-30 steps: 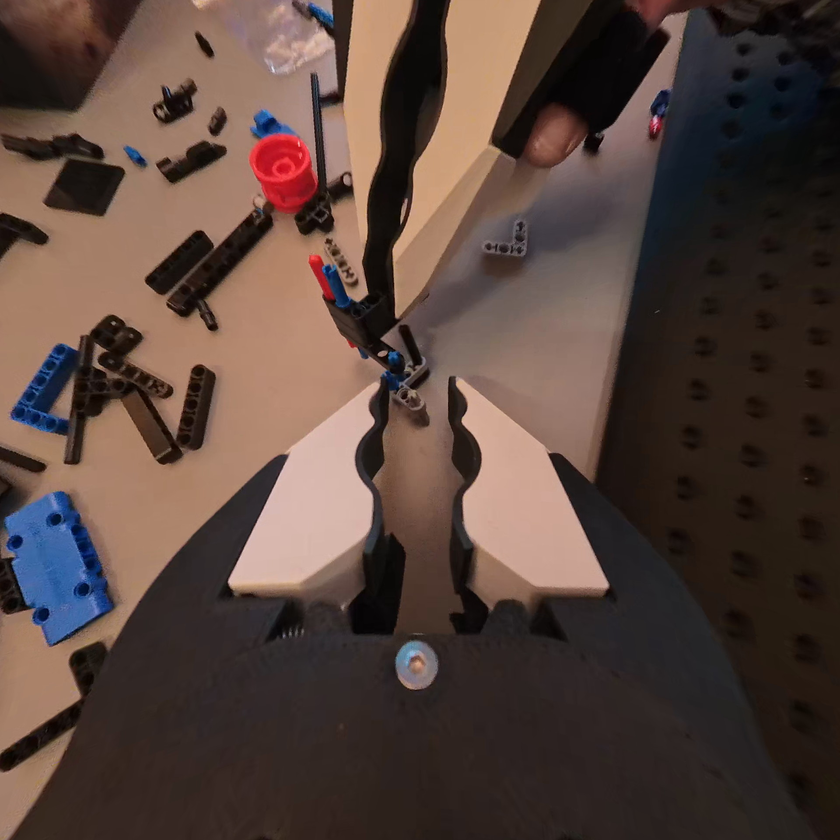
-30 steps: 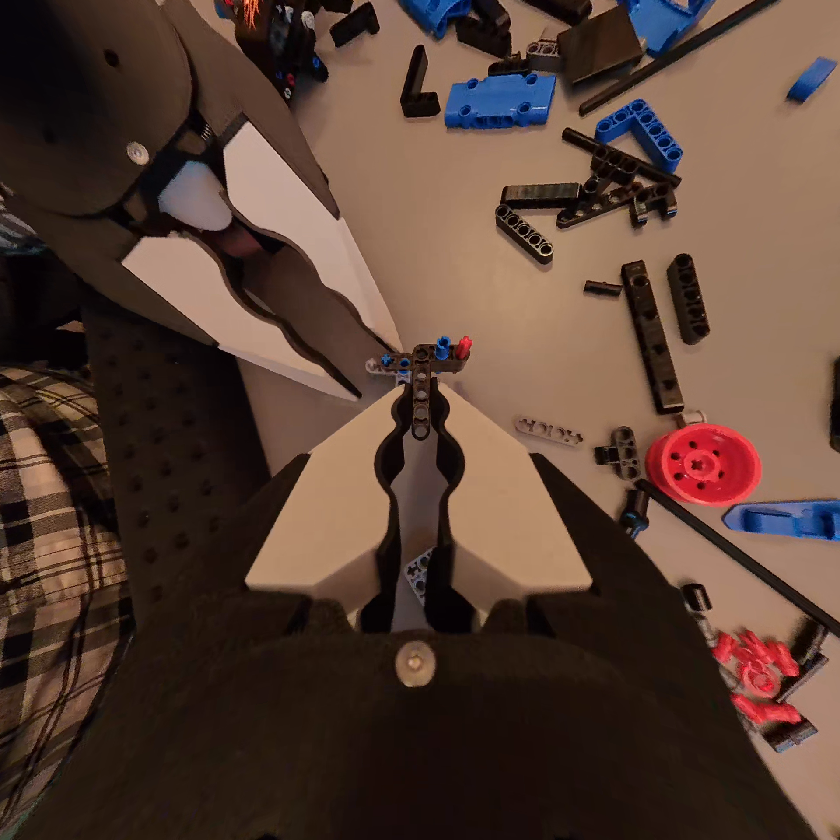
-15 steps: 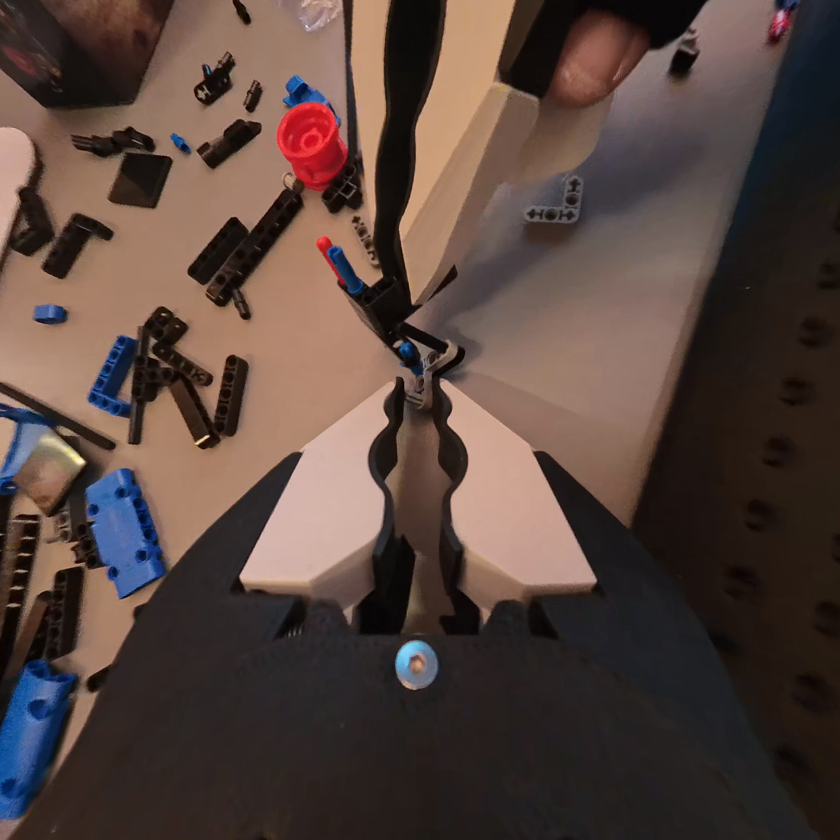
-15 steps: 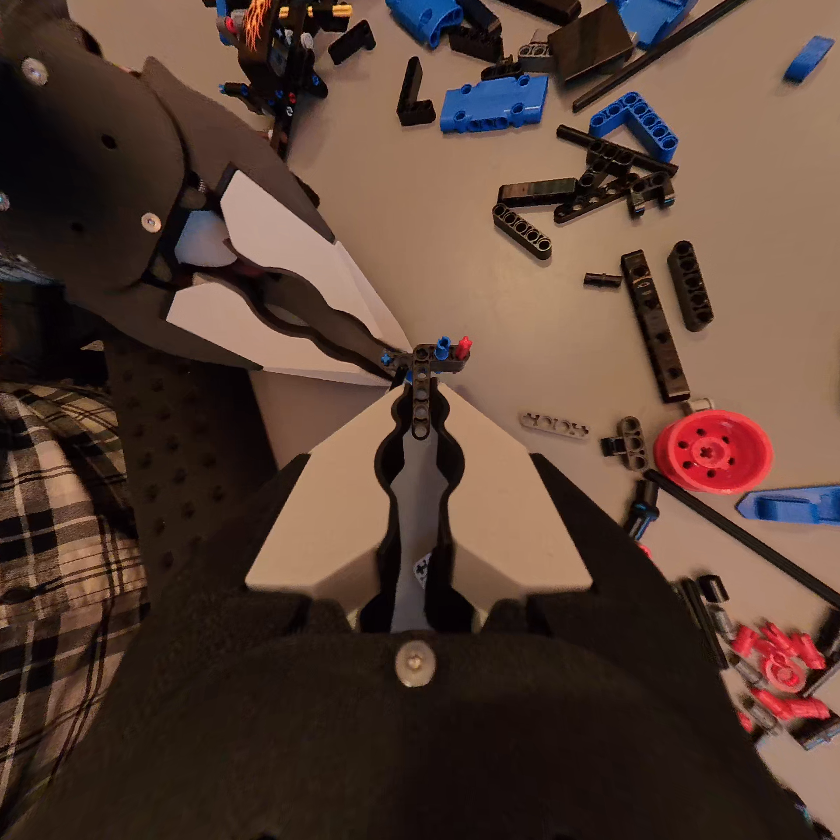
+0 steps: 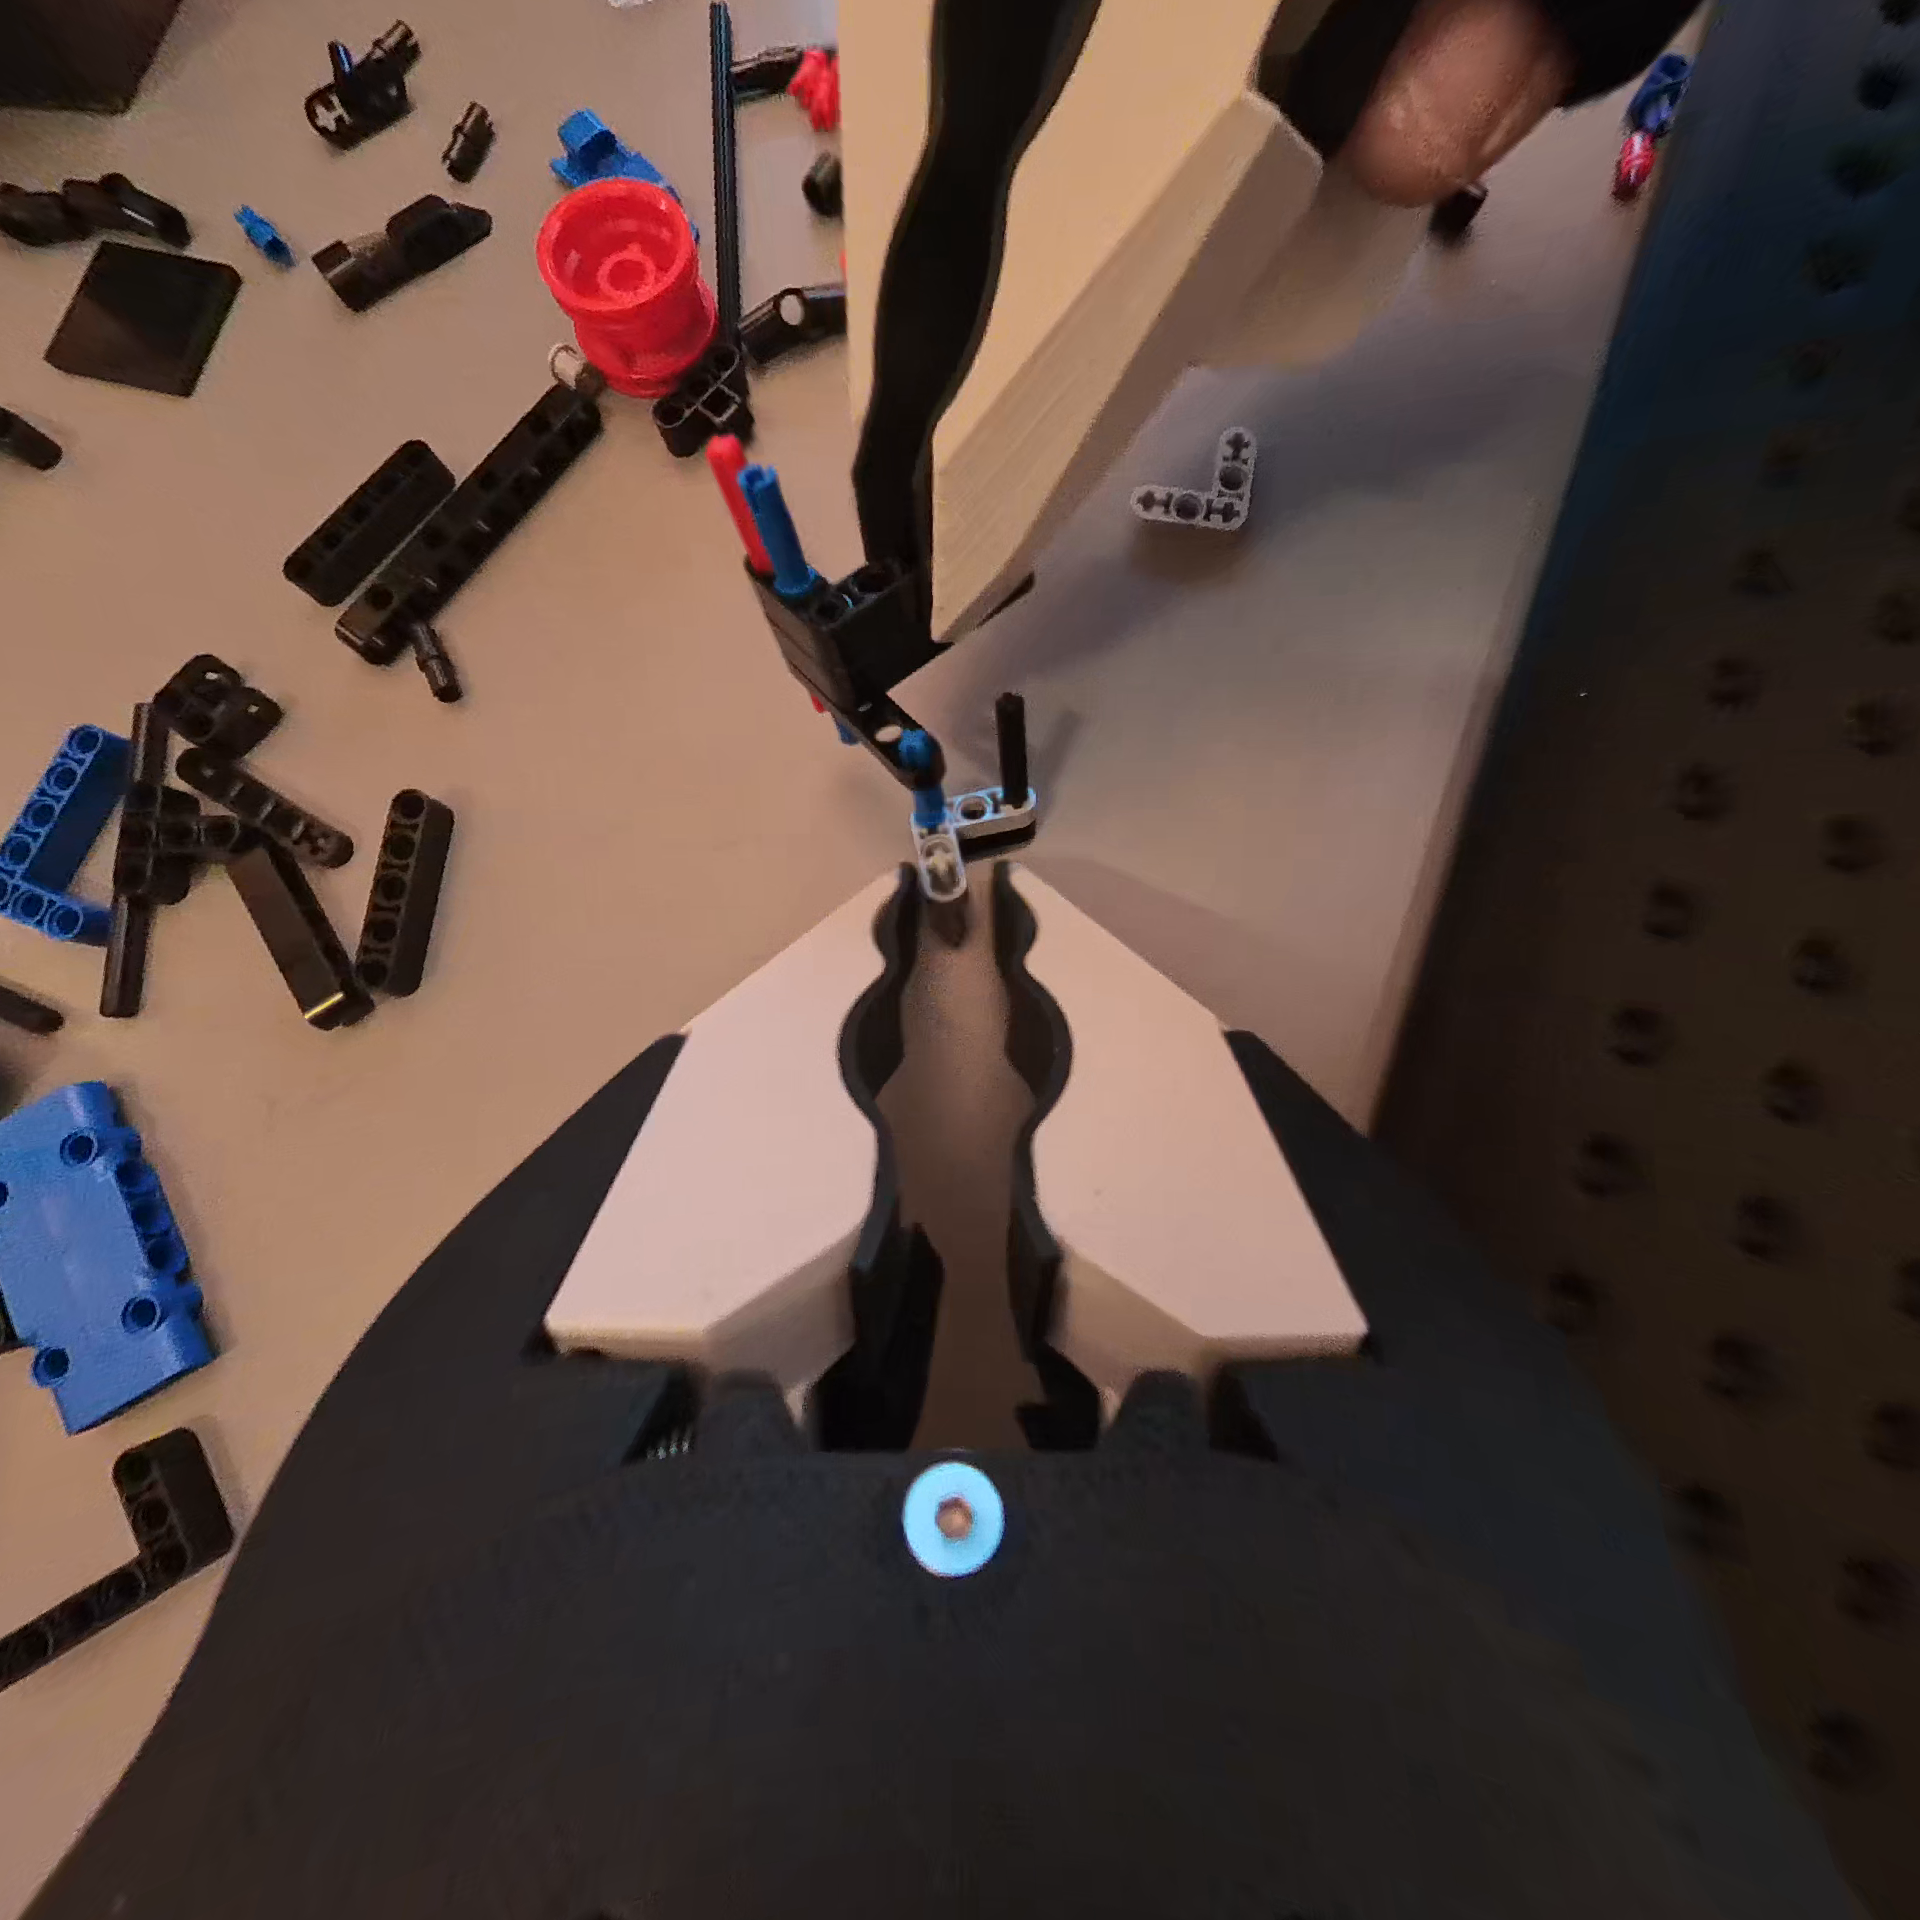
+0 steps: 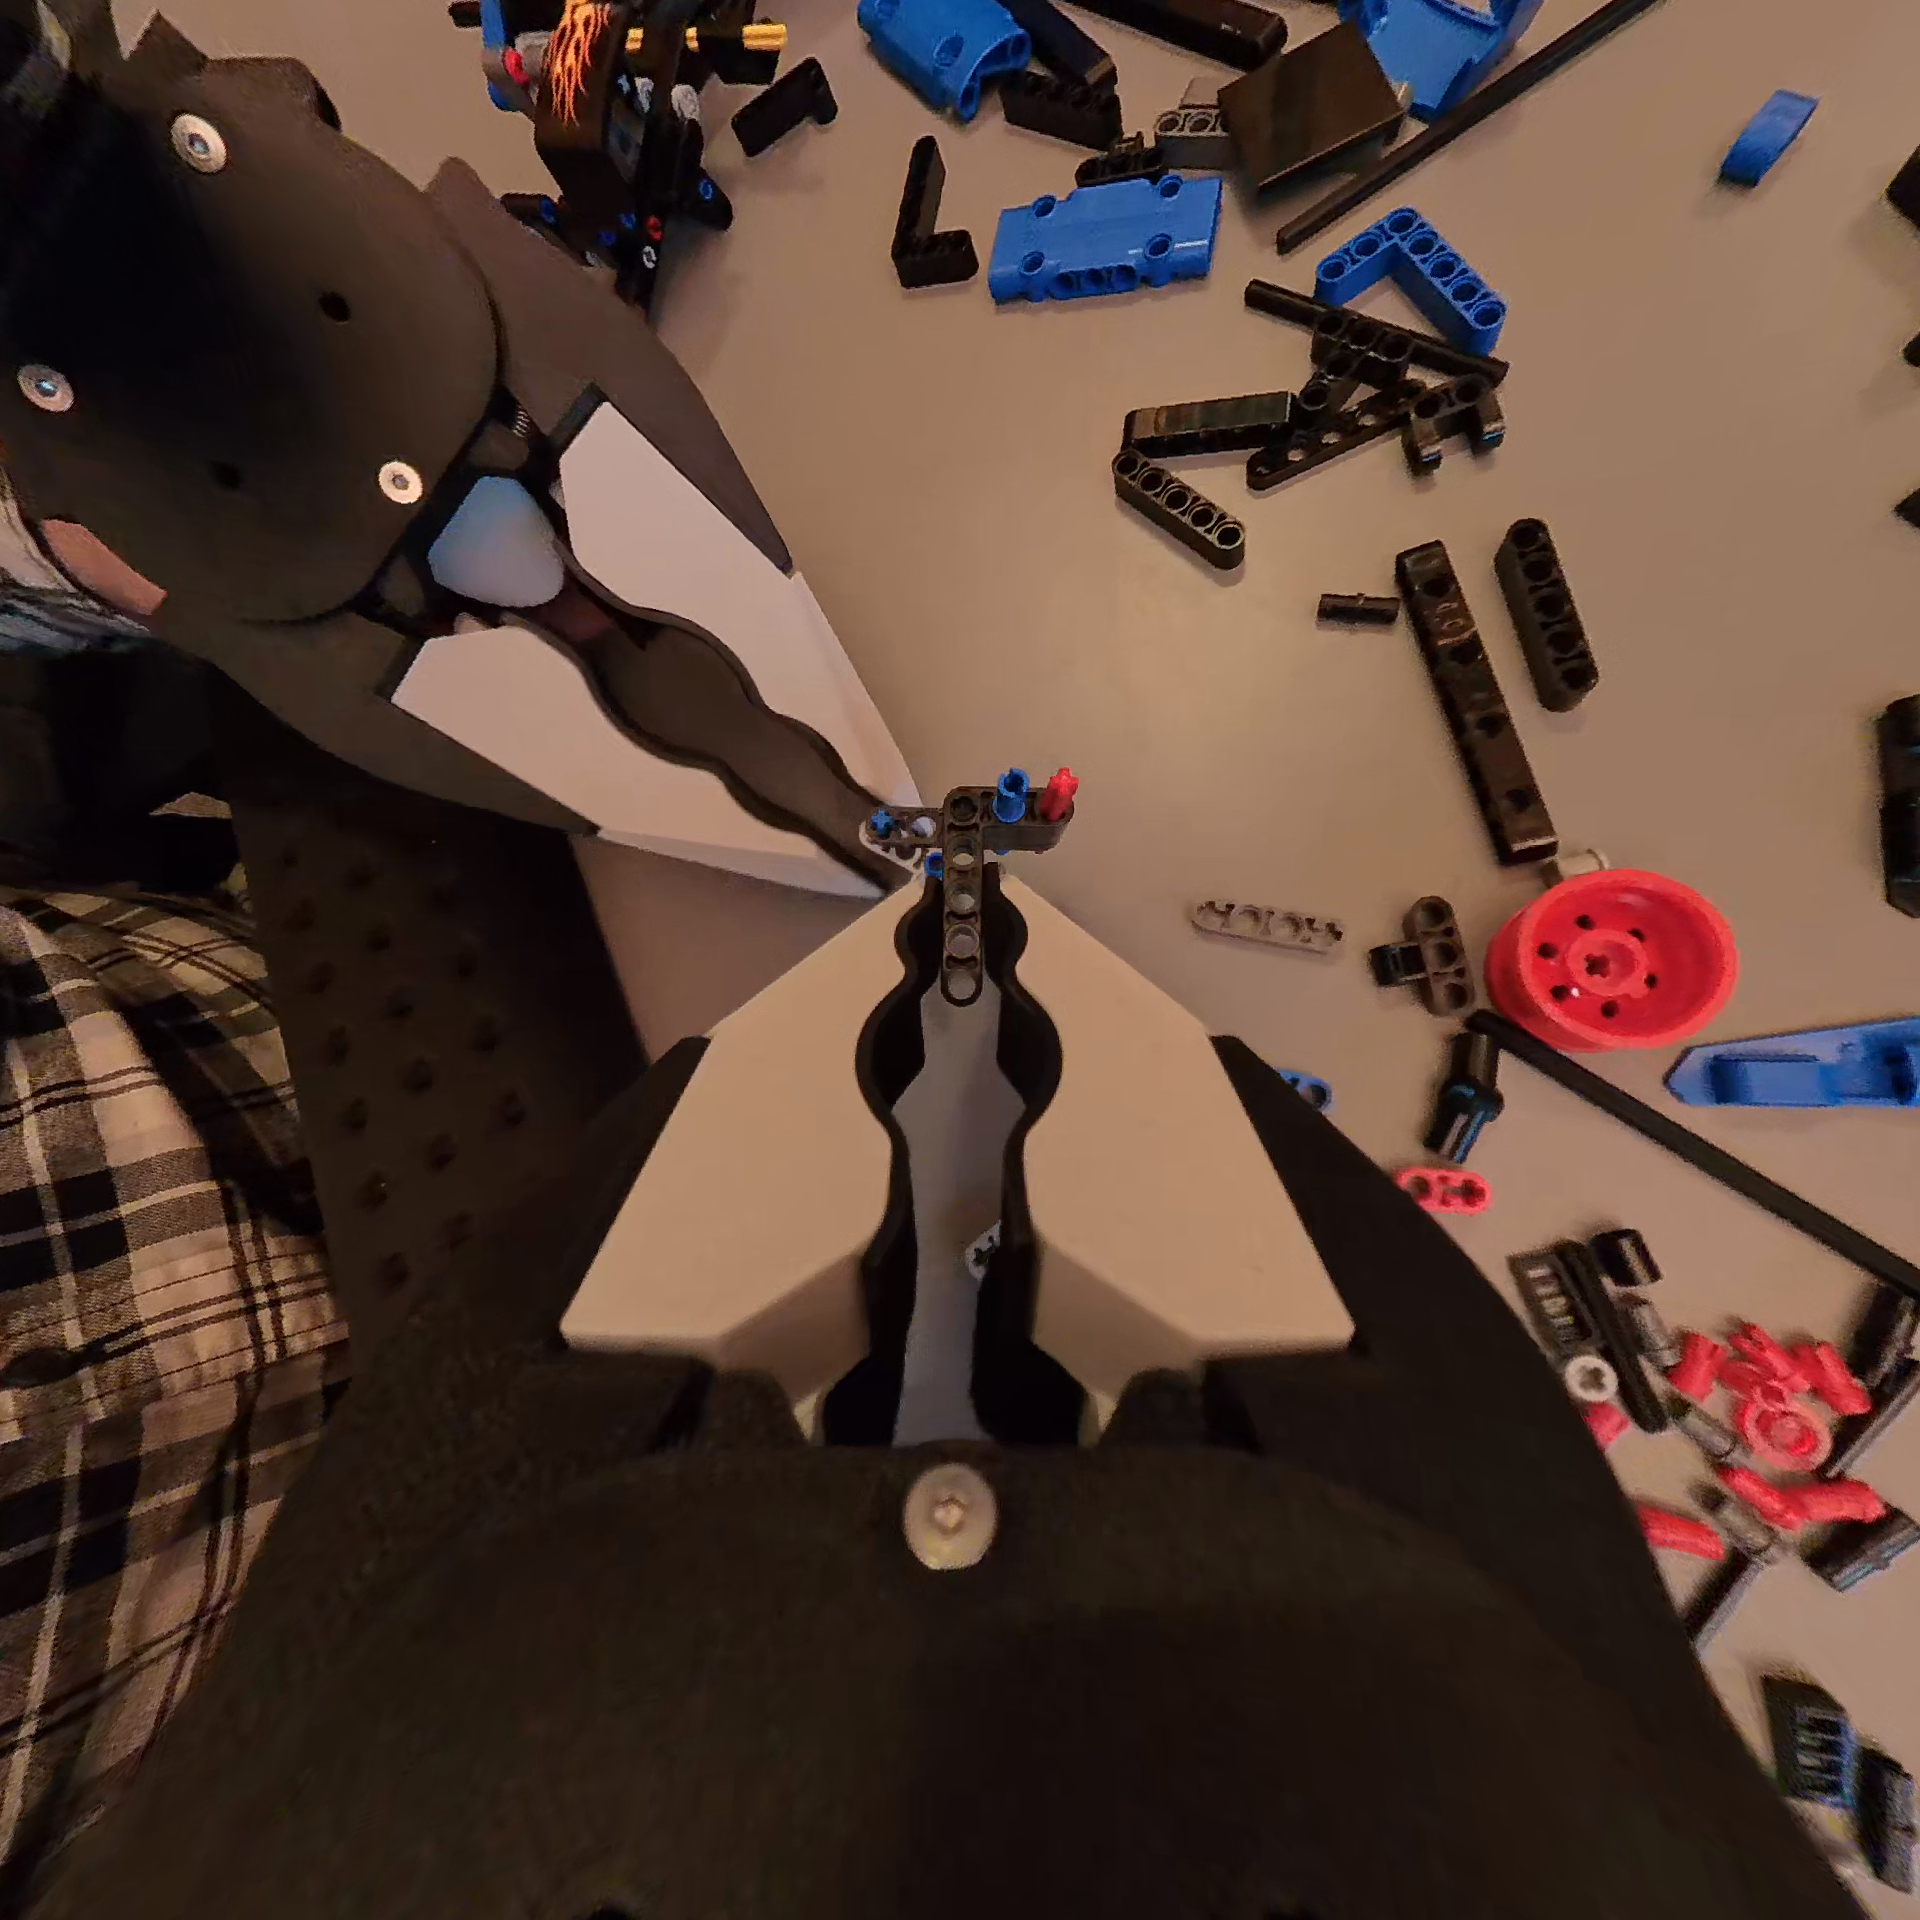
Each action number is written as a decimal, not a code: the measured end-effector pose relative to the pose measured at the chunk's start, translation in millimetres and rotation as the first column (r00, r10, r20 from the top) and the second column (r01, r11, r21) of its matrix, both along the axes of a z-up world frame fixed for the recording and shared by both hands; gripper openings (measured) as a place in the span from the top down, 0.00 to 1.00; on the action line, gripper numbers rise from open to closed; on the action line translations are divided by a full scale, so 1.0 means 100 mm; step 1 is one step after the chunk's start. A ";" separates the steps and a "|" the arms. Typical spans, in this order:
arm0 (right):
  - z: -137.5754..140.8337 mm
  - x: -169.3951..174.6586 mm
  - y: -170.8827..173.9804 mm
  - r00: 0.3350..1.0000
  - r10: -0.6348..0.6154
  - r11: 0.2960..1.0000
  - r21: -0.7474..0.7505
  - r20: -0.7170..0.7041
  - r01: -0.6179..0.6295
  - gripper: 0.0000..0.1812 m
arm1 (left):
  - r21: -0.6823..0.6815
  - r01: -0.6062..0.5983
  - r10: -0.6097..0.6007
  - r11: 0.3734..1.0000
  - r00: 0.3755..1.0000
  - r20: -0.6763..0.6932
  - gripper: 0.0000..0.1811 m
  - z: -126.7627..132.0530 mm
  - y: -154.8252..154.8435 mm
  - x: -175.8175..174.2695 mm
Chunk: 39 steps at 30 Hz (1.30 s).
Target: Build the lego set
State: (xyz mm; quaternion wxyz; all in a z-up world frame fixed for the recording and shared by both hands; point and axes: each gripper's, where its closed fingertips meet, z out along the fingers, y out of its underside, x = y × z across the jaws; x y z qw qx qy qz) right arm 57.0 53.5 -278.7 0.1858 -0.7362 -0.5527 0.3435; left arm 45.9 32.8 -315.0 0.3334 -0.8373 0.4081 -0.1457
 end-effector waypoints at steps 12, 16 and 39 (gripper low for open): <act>0.00 0.00 0.05 0.985 -0.150 0.988 -0.039 -0.080 0.147 0.97 | 0.198 -0.053 0.086 0.979 0.983 -0.161 0.97 0.09 0.18 -0.08; -0.05 -0.02 0.06 0.975 -0.204 0.979 -0.037 -0.090 0.201 0.97 | 0.208 -0.069 0.106 0.976 0.979 -0.174 0.97 0.09 0.20 -0.10; -0.18 -0.04 0.12 0.937 -0.331 0.944 -0.050 -0.109 0.327 0.97 | 0.152 -0.109 0.132 0.982 0.980 -0.151 0.97 0.00 0.21 -0.11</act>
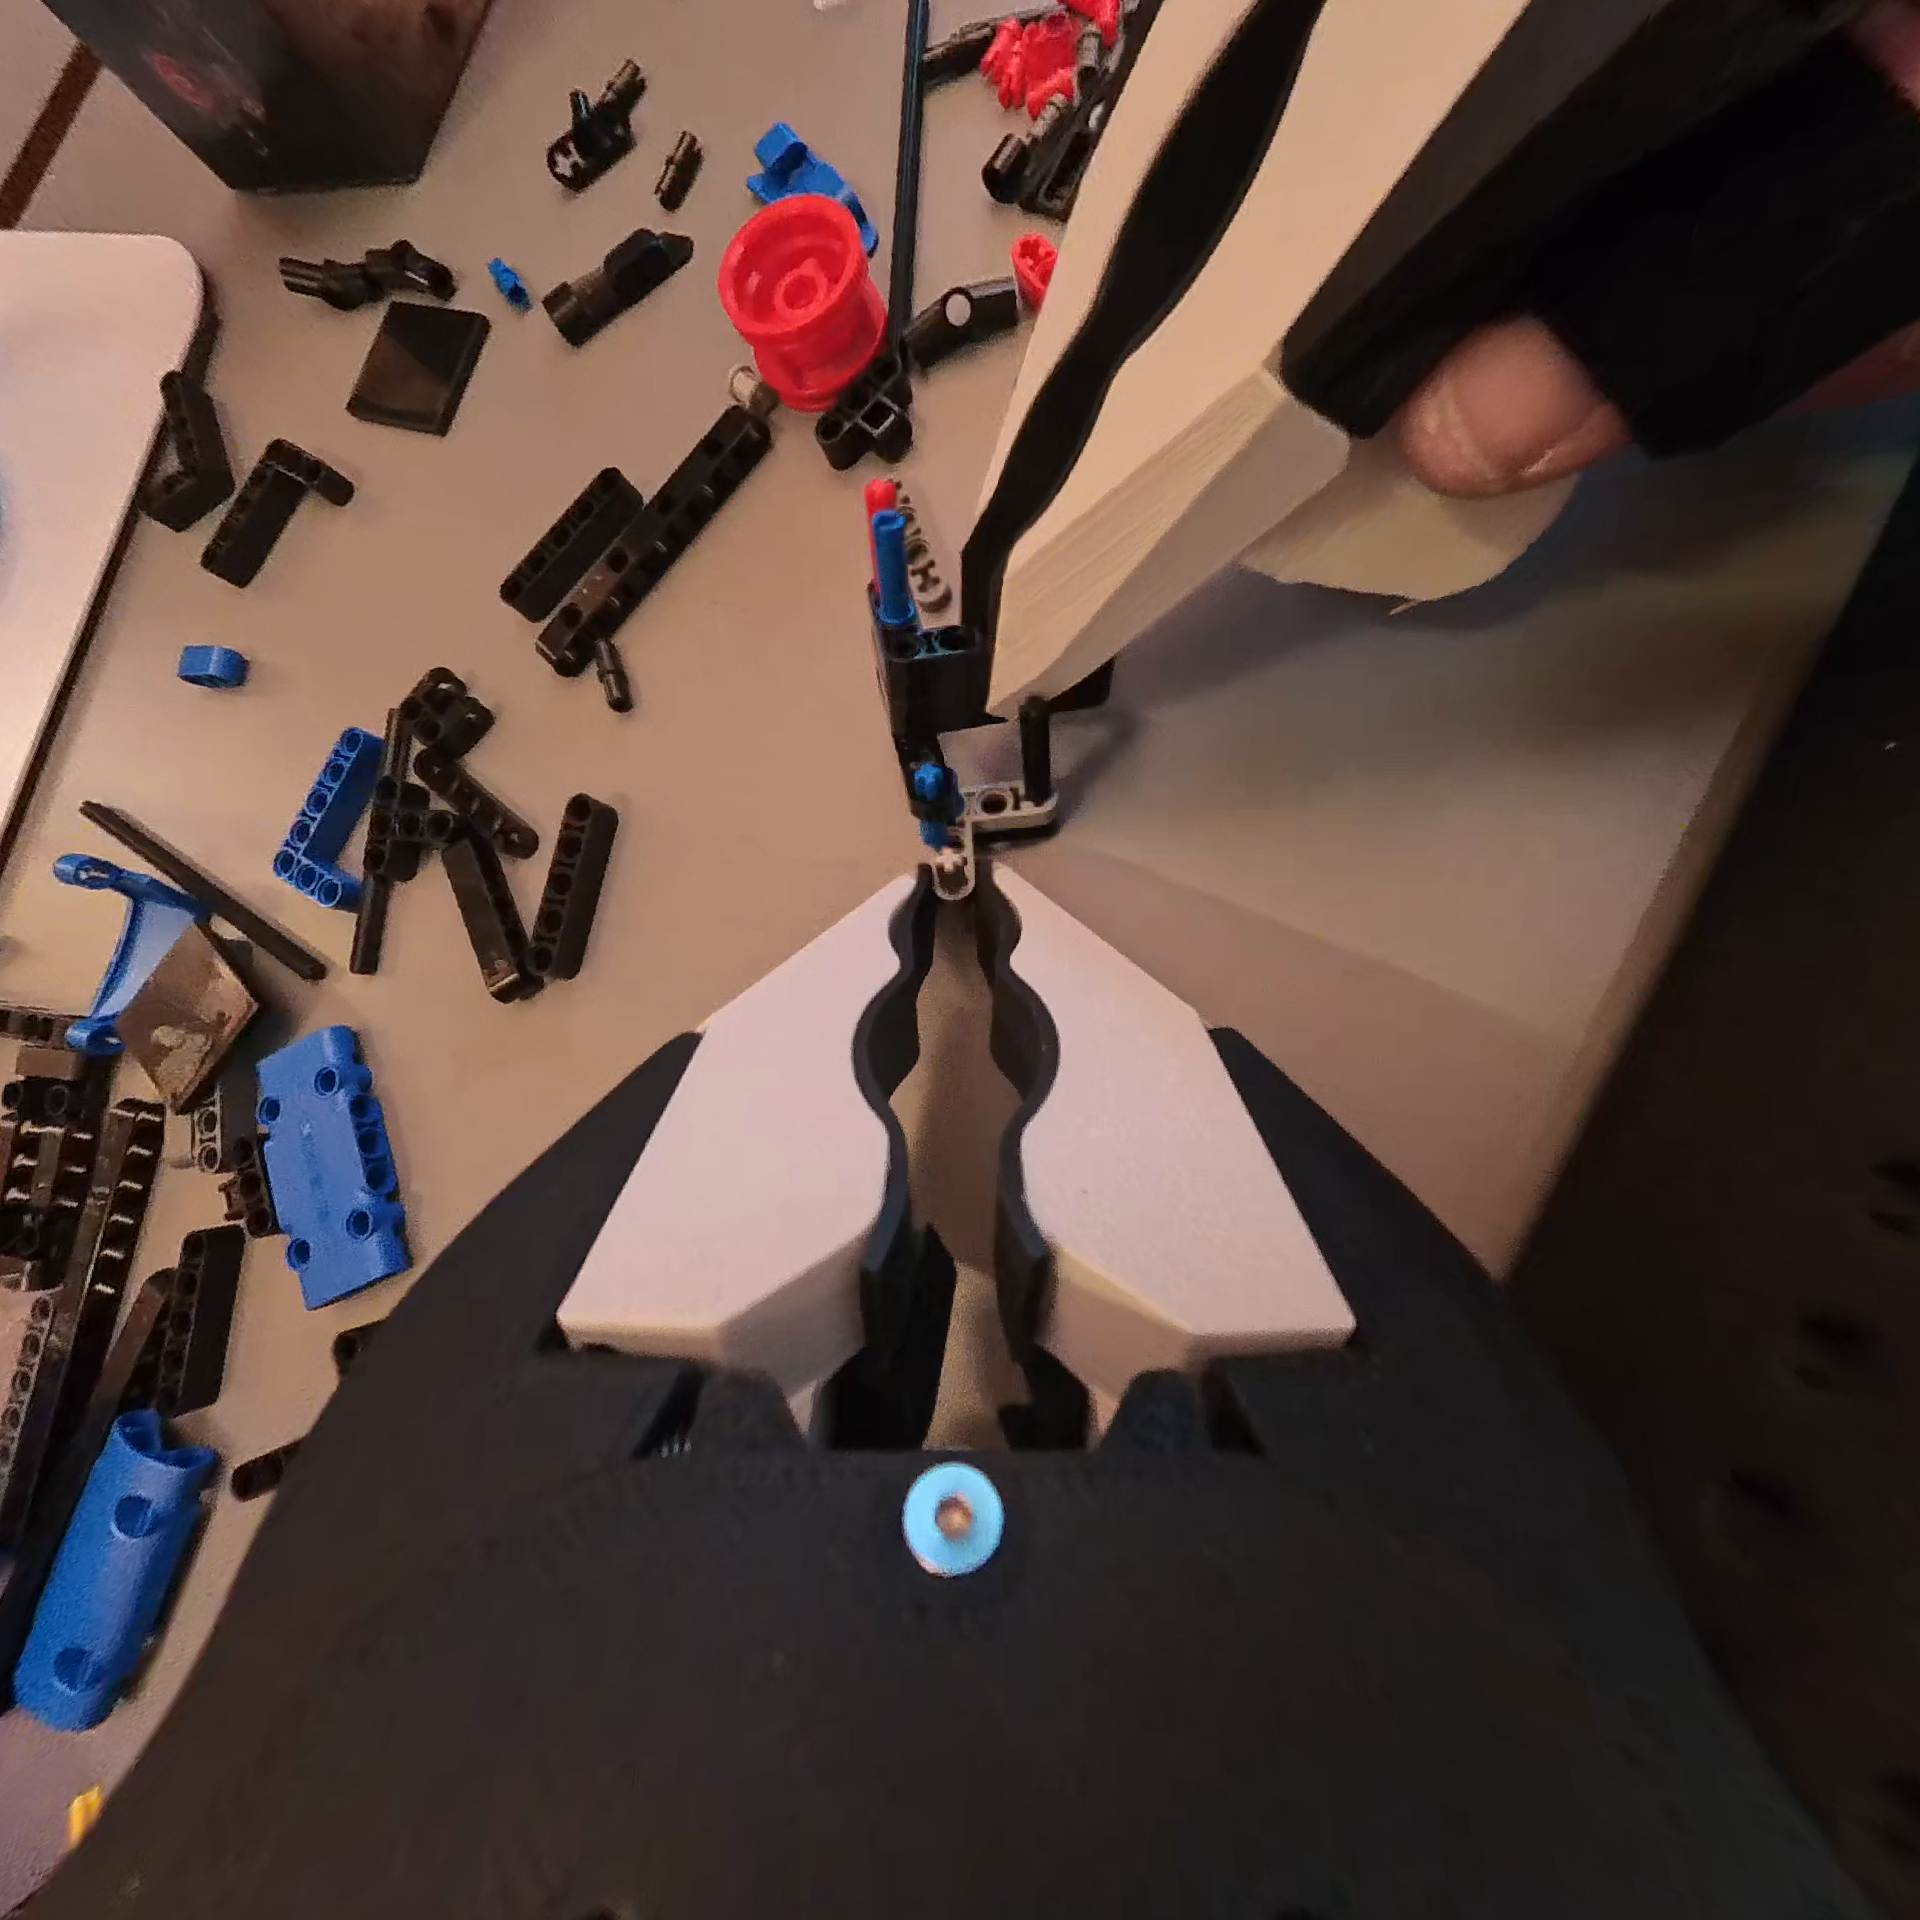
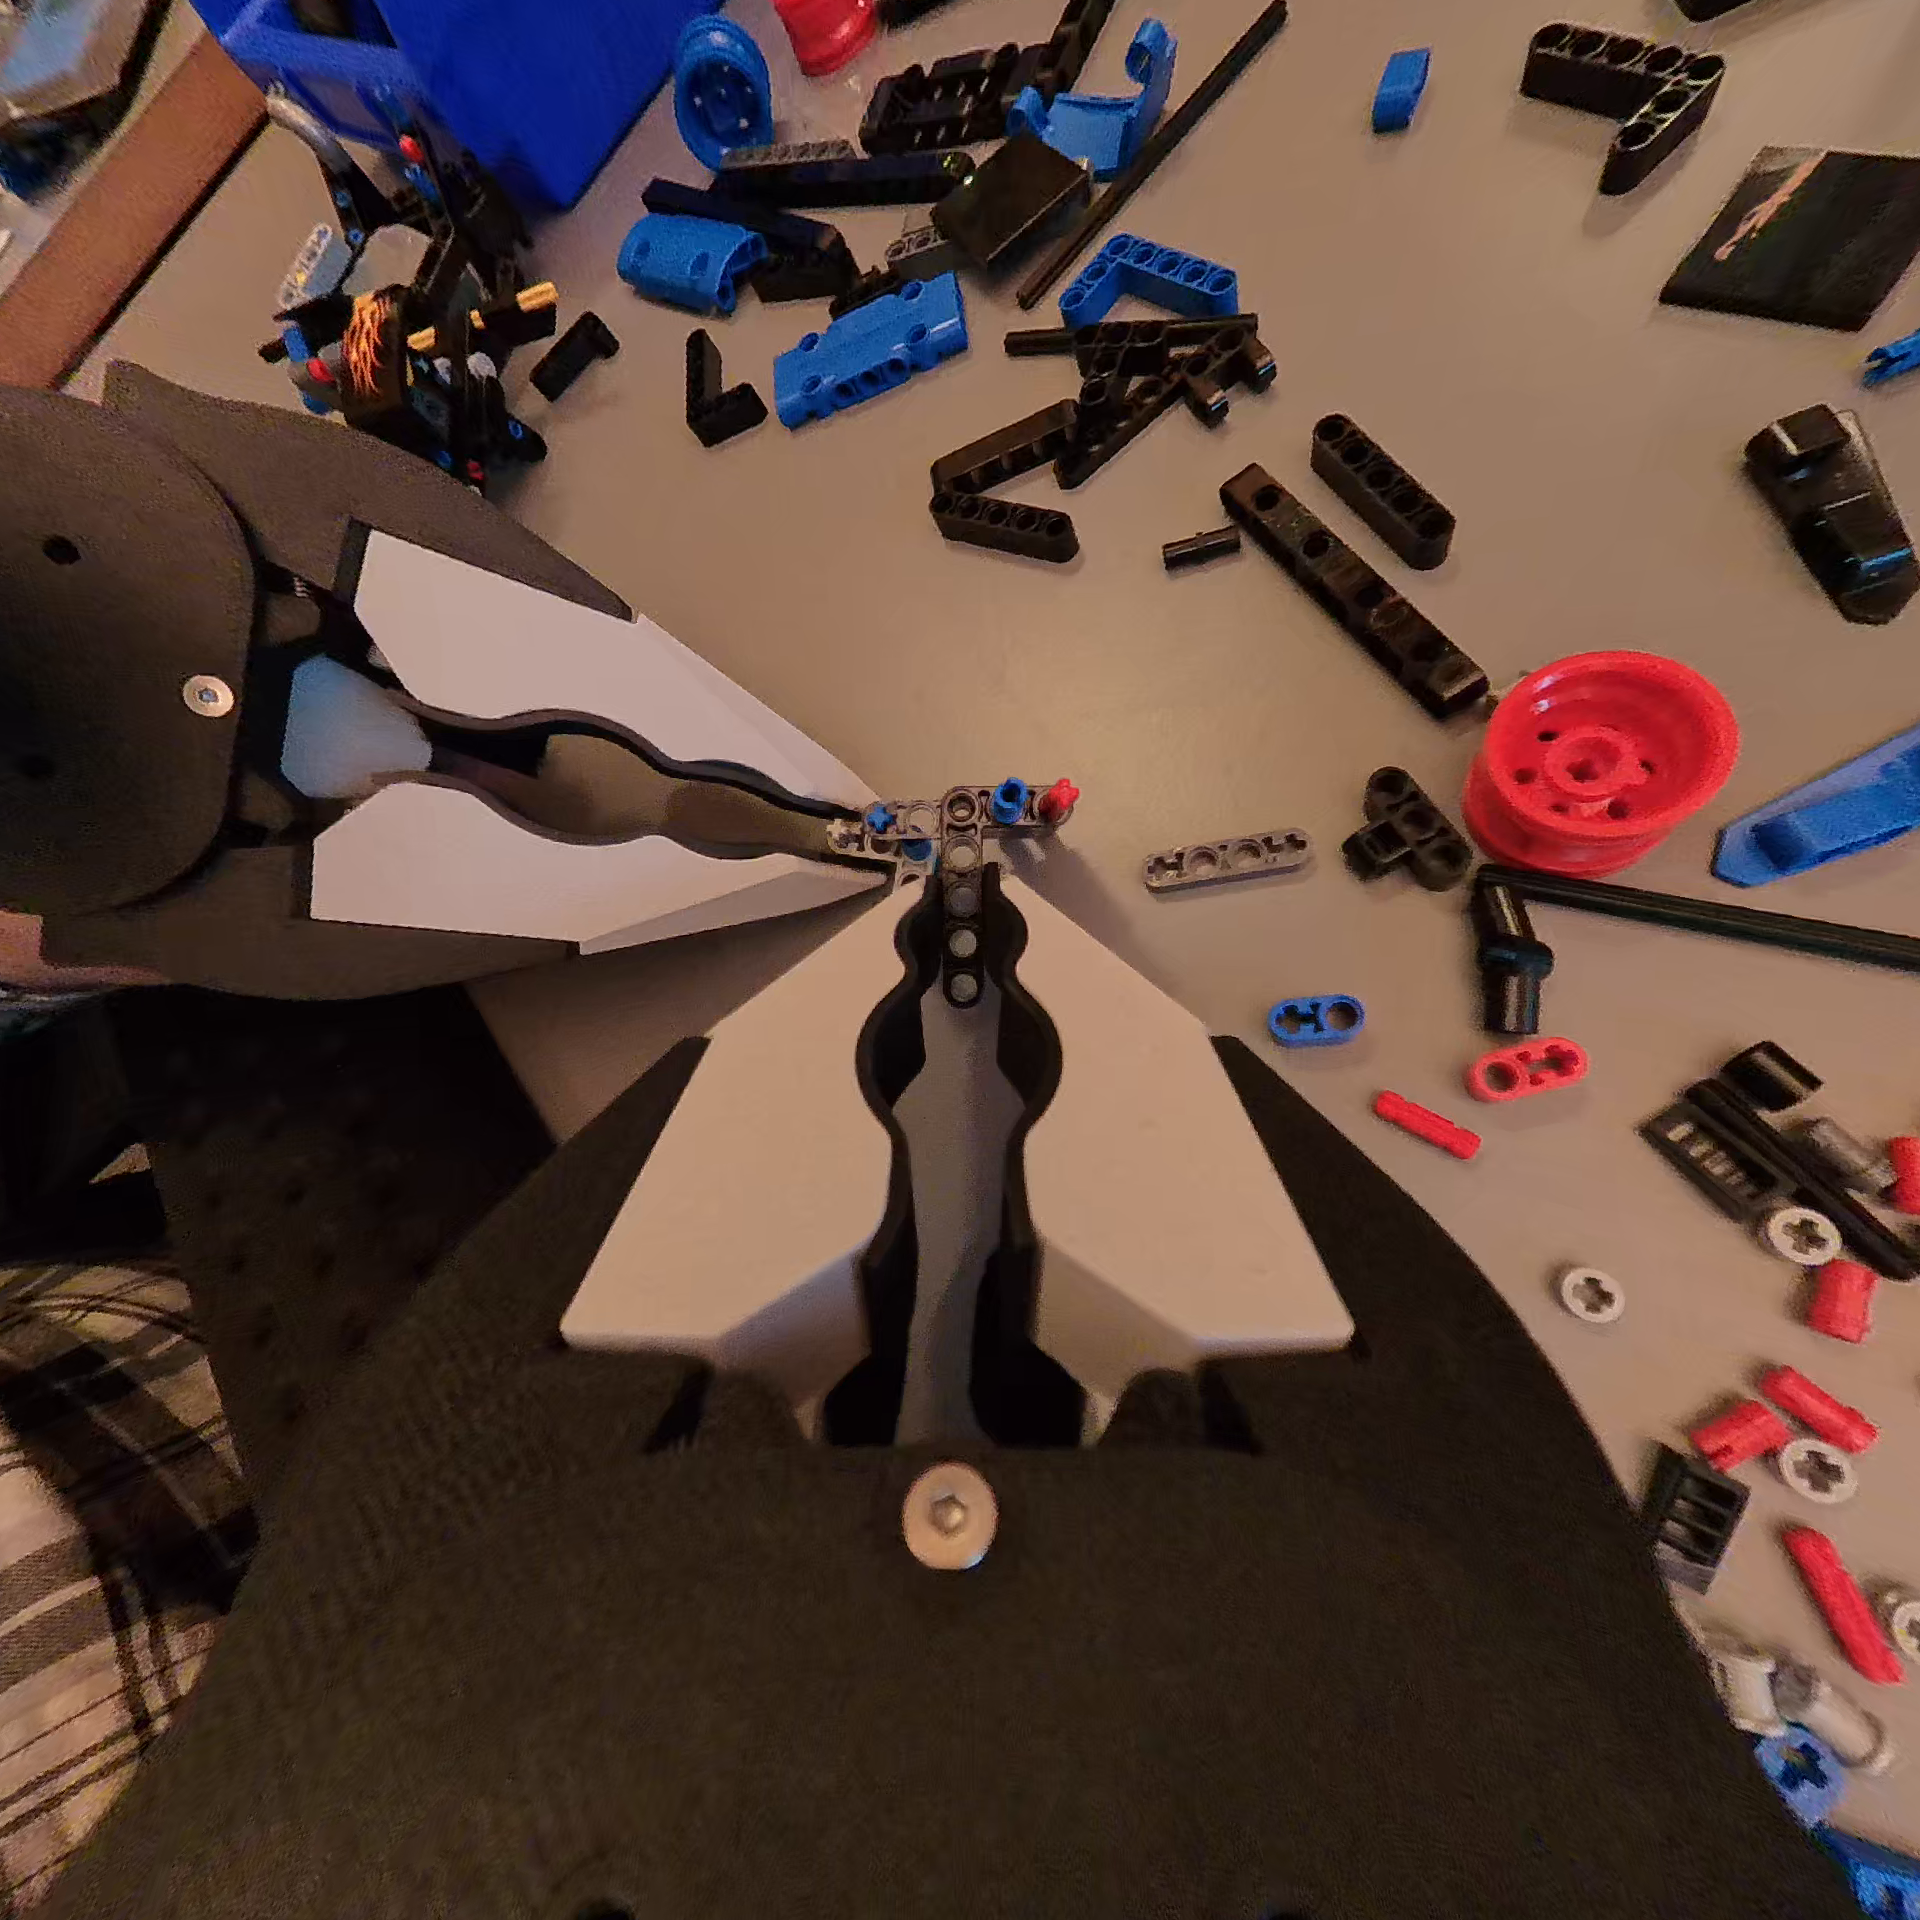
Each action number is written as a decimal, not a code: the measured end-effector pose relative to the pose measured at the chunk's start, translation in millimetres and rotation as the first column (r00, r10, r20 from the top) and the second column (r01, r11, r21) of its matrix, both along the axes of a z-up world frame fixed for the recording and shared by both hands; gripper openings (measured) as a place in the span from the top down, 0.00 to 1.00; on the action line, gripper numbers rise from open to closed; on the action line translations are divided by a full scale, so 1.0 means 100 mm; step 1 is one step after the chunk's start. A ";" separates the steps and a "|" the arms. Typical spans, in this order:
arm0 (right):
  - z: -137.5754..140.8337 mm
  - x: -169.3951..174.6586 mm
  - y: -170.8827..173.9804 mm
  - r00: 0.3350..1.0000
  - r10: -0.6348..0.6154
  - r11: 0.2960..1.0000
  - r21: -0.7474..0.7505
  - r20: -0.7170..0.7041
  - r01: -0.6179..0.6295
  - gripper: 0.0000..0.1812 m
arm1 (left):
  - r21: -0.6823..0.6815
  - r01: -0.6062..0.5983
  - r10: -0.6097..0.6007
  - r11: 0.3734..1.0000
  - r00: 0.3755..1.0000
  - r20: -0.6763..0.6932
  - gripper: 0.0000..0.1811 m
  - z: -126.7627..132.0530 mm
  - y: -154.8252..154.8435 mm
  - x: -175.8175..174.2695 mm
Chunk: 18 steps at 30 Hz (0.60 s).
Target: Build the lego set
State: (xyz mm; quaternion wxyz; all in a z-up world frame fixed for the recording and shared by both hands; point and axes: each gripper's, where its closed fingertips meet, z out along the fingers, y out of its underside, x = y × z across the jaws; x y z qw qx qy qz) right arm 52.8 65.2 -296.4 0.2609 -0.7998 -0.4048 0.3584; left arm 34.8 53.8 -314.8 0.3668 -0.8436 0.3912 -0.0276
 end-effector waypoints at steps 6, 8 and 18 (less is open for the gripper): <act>0.01 0.01 -0.01 1.000 0.003 1.000 0.014 0.015 -0.004 0.97 | 0.009 -0.006 0.006 1.000 1.000 -0.013 0.97 0.00 0.00 -0.01; 0.02 0.01 -0.02 1.000 0.005 1.000 0.009 0.012 -0.005 0.97 | 0.016 -0.007 0.007 1.000 1.000 -0.023 0.97 0.00 0.01 -0.01; 0.13 0.05 -0.05 1.000 -0.014 1.000 0.008 -0.015 0.014 0.97 | 0.028 -0.008 0.009 1.000 0.999 -0.044 0.97 0.00 0.02 -0.02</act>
